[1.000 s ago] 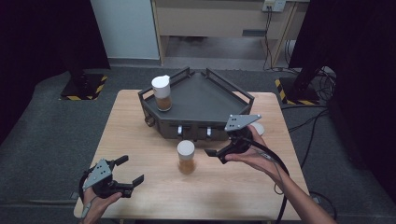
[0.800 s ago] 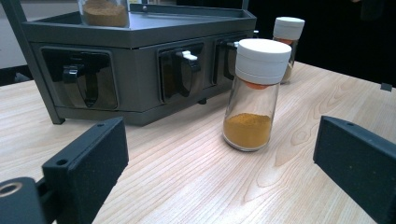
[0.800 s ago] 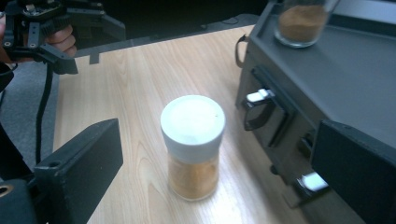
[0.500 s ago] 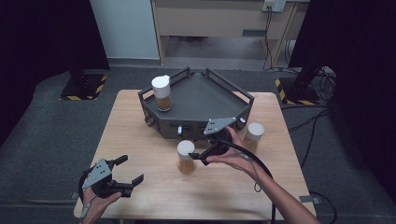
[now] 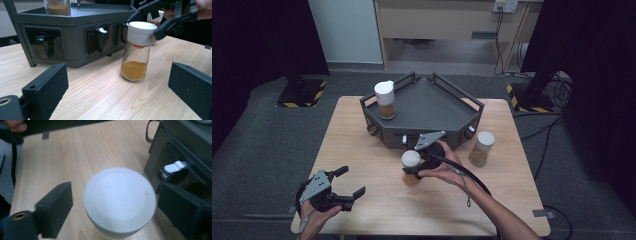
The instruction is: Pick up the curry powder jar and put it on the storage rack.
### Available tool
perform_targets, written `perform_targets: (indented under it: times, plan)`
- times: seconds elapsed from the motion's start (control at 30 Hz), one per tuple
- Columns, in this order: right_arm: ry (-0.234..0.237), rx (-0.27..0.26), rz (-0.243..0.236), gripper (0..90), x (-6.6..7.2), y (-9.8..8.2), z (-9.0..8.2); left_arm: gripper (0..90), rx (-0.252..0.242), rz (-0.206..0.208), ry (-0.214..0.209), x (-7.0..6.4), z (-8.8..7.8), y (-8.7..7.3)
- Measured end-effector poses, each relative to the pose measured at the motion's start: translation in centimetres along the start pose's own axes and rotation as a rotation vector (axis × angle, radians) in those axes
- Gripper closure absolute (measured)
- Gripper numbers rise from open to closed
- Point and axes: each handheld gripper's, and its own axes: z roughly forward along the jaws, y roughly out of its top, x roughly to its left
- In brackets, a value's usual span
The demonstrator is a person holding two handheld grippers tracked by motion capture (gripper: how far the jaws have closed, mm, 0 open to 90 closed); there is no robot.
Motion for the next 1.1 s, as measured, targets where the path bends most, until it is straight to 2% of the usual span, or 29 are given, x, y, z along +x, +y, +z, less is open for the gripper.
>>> perform_targets:
  times: [0.17, 0.67, 0.8, 1.1]
  plan:
    - [0.005, -0.009, -0.001, 33.7, -0.3, -0.7, 0.5, 1.7, -0.001, -0.002, 0.001, 0.0, 0.0, 0.0]
    - [-0.002, 0.013, -0.012, 34.2, -0.2, -0.2, 0.2, 1.7, 0.002, -0.003, 0.001, 0.1, 0.0, 0.0]
    - [0.005, 0.027, -0.016, 34.2, -0.2, 0.0, -0.1, 1.7, 0.001, -0.003, 0.0, 0.1, 0.0, 0.0]
    - [0.019, 0.021, -0.037, 34.2, -0.5, 0.4, -1.2, 1.6, 0.006, -0.002, -0.001, 0.1, 0.0, 0.0]
